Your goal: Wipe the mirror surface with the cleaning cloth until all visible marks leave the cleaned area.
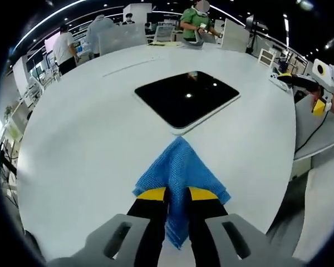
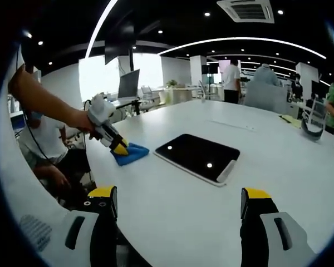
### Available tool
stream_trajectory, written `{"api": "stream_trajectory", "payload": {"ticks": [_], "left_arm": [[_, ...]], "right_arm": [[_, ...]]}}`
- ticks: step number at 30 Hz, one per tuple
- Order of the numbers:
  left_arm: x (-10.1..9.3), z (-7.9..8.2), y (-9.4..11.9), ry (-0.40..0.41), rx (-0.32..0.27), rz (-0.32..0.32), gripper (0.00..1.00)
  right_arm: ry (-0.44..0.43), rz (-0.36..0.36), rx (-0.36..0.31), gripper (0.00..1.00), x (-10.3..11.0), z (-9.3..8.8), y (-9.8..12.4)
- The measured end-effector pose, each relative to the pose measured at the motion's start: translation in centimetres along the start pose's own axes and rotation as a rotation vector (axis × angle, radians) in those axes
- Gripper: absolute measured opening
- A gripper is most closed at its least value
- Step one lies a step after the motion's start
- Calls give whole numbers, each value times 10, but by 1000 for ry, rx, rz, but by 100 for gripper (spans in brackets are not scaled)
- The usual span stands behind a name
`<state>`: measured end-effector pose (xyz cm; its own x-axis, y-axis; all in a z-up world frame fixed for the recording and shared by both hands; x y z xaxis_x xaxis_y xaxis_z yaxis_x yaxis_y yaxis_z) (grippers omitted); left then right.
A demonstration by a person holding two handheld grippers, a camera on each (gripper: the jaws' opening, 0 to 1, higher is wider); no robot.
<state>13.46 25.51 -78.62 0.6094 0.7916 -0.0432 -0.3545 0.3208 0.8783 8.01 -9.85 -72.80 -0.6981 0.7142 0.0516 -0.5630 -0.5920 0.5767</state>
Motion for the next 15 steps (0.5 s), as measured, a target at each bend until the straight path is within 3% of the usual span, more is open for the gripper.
{"api": "stream_trajectory", "payload": {"ticks": [3, 15], "left_arm": [[6, 3, 0, -11, 8, 48, 30], [7, 1, 0, -46, 5, -23, 37]], "right_arm": [[0, 2, -2, 92, 0, 1, -1], [-9, -3, -20, 92, -5, 6, -5]]}}
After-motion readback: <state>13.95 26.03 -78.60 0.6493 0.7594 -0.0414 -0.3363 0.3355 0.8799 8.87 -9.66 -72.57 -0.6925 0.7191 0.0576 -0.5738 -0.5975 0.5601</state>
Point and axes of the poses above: the point that each gripper's makers call its tool centre point, and the gripper's own axes: y roughly backward along the fingers, x roughly to its left, z roughly out of its top, the point moved 8 cm from there along y, roughly backward along the fingers, and after that the axes turned 9 degrees about x, right-handed, at the moved point
